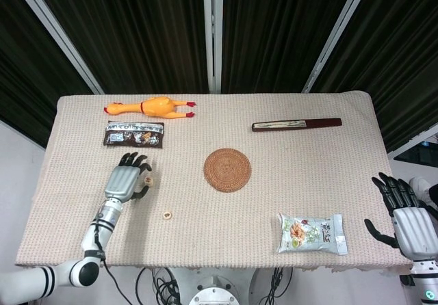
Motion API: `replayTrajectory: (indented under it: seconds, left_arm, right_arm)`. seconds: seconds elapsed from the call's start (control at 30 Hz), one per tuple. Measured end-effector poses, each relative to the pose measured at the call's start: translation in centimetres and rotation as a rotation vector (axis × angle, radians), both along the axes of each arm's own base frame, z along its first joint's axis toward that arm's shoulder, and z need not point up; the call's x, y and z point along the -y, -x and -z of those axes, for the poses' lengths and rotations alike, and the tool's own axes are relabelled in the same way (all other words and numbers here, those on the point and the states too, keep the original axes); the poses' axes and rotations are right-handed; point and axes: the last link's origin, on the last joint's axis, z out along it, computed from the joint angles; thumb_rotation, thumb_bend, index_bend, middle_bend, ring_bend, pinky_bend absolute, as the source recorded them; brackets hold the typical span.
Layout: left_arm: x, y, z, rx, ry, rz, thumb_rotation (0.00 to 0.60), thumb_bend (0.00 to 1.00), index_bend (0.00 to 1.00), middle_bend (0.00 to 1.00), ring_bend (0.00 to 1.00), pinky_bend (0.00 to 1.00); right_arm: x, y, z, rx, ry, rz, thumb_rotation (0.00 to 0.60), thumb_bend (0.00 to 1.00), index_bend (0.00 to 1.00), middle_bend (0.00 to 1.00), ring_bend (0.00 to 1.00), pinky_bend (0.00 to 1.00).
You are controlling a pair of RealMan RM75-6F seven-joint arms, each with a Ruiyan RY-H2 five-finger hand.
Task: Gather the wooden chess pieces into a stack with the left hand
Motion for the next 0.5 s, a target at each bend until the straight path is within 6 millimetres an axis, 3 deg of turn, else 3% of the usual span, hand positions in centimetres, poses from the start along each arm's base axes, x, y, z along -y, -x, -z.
replayTrajectory:
  seconds: [0.27,0.5]
  left_arm:
    - [1.9,-1.6,-1.4,0.043,-0.034,0.070,0.600,0.33,0.38,0.10,0.00,0.00]
    - [6.5,-1.8,-0.7,0.015,-0.007,0.164,0.600,0.33,0.38,0.10,0.00,0.00]
  right_arm:
    - [0.0,0.0,-0.1,0.004,0.002,-0.002,0.600,0.25,0.00,0.00,0.00,0.00]
    - [-0.3,-0.1,-0.2,0.009,0.005,-0.011,0.600,0.25,0.00,0.00,0.00,0.00]
